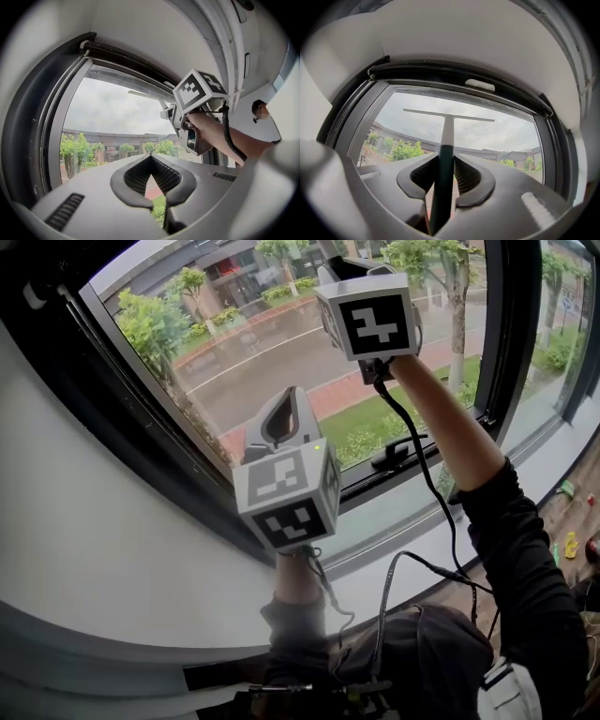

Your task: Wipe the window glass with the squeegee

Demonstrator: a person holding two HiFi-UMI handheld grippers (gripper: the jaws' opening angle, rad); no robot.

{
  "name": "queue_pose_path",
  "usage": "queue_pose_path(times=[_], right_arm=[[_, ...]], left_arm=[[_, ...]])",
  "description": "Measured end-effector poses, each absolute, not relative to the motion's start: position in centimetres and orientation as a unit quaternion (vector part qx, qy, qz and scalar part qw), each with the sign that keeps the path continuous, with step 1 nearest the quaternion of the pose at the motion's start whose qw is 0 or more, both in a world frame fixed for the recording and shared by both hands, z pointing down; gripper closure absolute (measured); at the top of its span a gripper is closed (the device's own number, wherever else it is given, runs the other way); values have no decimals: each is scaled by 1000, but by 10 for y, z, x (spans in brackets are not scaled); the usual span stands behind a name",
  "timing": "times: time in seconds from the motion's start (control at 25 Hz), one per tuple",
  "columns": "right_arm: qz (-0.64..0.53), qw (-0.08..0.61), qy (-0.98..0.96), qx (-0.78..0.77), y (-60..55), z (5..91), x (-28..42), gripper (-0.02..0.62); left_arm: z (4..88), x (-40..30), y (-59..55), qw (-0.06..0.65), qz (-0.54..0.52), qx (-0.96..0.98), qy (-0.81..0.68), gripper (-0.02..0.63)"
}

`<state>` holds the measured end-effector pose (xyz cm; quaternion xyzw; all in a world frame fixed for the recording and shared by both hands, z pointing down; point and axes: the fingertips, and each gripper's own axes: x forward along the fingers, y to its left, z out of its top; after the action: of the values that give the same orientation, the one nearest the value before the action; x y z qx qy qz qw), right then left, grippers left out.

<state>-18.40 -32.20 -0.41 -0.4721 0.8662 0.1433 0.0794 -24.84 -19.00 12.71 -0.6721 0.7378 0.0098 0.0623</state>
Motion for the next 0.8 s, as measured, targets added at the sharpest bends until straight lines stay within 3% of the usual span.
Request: queue_pose_path(times=[0.8], right_arm=[[146, 68, 866, -473, -318, 29, -184, 502]], left_arm=[[180, -249, -187, 15, 2, -676, 737, 607]])
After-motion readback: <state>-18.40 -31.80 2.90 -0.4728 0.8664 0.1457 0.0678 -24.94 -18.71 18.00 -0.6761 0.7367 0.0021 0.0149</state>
